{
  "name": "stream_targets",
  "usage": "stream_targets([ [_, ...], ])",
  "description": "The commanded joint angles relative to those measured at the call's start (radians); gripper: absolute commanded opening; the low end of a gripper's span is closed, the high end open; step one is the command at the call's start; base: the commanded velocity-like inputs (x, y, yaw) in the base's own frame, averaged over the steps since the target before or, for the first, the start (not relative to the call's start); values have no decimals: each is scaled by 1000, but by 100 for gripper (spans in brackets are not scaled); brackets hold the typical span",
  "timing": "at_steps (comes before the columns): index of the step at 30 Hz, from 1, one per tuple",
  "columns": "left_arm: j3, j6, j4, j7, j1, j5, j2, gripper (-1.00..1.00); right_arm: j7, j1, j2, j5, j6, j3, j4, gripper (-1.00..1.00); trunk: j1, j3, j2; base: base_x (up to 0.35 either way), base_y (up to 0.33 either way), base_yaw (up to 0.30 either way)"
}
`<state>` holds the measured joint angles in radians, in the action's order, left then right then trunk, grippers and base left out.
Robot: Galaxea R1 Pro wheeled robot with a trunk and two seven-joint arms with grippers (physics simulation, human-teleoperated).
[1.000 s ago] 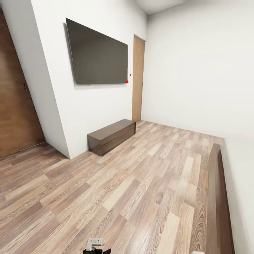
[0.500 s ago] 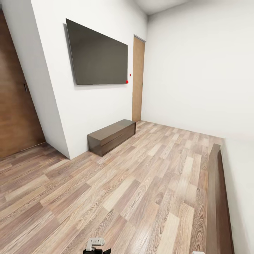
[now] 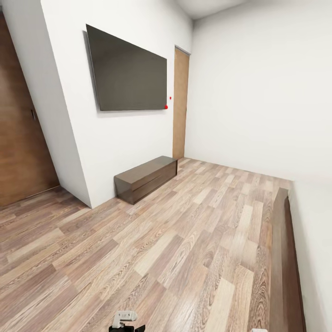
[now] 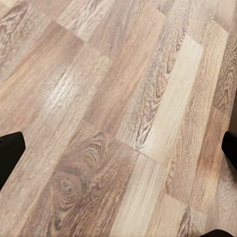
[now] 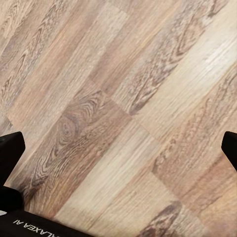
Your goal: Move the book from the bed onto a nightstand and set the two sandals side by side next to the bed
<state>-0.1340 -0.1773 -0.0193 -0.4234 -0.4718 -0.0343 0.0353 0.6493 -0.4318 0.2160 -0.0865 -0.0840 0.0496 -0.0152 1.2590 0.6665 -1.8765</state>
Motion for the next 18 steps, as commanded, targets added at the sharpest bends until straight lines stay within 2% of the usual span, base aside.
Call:
stream_targets([
  [1,-7,-2,1,-3,-1,-3,0,100,5,-1,0,-4,0,4,-2,100,0,1,0,0,0,0],
  [12,-7,-3,1,-3,-1,-3,0,100,4,-1,0,-4,0,4,-2,100,0,1,0,0,0,0],
  [18,-8,-5,1,-3,-1,-3,-1,100,4,-1,0,-4,0,4,-2,100,0,1,0,217,0,0],
])
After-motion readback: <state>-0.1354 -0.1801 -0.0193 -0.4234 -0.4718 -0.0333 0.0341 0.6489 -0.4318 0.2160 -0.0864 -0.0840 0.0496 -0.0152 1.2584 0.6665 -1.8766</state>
